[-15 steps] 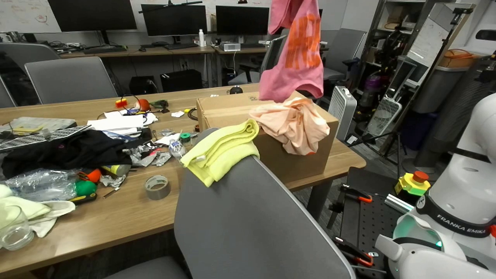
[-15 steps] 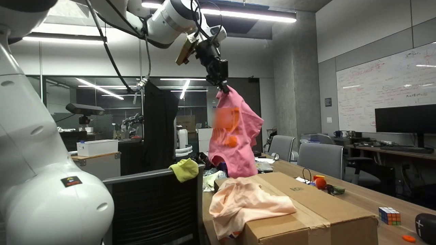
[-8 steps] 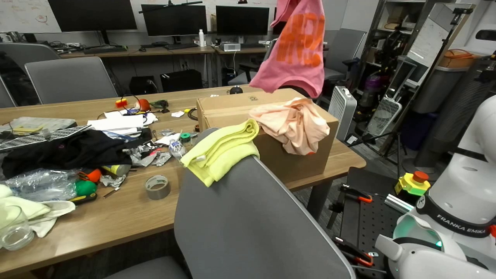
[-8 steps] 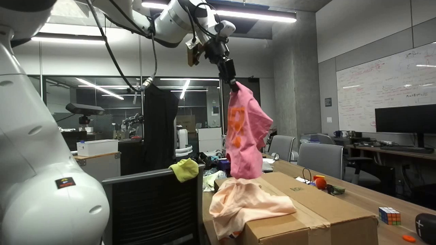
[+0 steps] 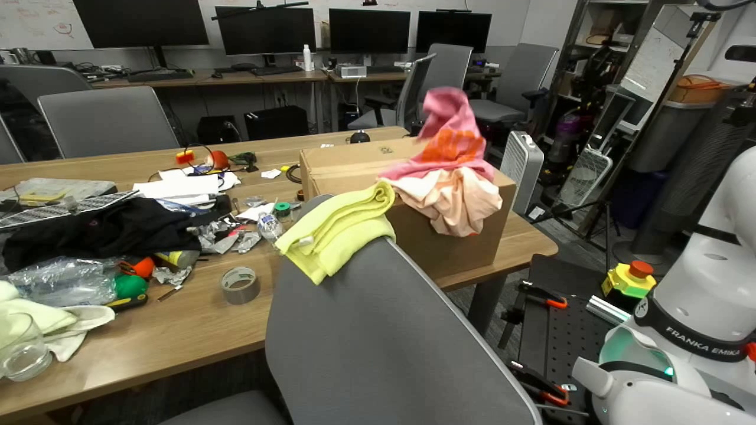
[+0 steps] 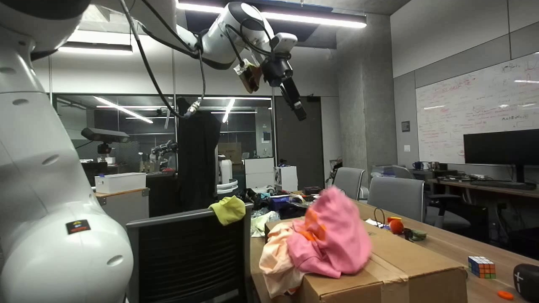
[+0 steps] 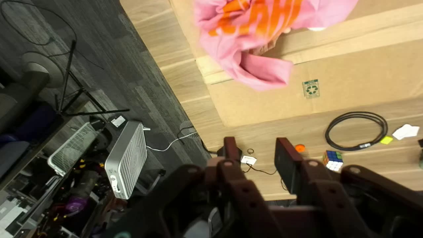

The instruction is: Move the clothes on the chair headrest to the box

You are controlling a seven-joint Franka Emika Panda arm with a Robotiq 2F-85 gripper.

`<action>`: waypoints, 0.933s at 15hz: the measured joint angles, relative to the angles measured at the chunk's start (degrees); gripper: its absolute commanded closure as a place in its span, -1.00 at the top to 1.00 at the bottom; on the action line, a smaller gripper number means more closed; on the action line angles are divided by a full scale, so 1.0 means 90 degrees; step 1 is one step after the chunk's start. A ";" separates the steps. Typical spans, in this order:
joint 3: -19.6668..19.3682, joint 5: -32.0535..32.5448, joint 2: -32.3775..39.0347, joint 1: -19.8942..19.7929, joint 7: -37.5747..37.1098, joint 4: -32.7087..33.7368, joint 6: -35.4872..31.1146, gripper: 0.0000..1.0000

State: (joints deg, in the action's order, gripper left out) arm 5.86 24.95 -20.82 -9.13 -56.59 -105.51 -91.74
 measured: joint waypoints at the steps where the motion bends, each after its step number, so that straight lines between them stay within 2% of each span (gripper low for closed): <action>1: 0.0006 0.0020 0.0092 0.0024 0.0005 0.0001 0.0104 0.49; 4: 0.0023 0.0024 0.0354 0.0218 0.0330 0.0001 0.0447 0.93; 5: 0.0043 0.0020 0.0428 0.0333 0.0519 -0.0002 0.0566 1.00; 8: 0.0216 -0.0206 0.0552 0.0755 0.0966 -0.0046 0.0792 1.00; 14: 0.0845 -0.1025 0.0549 0.1683 0.1504 -0.0375 0.0856 1.00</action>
State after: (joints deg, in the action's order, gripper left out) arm 13.47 15.72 -15.88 6.02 -43.05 -108.89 -84.04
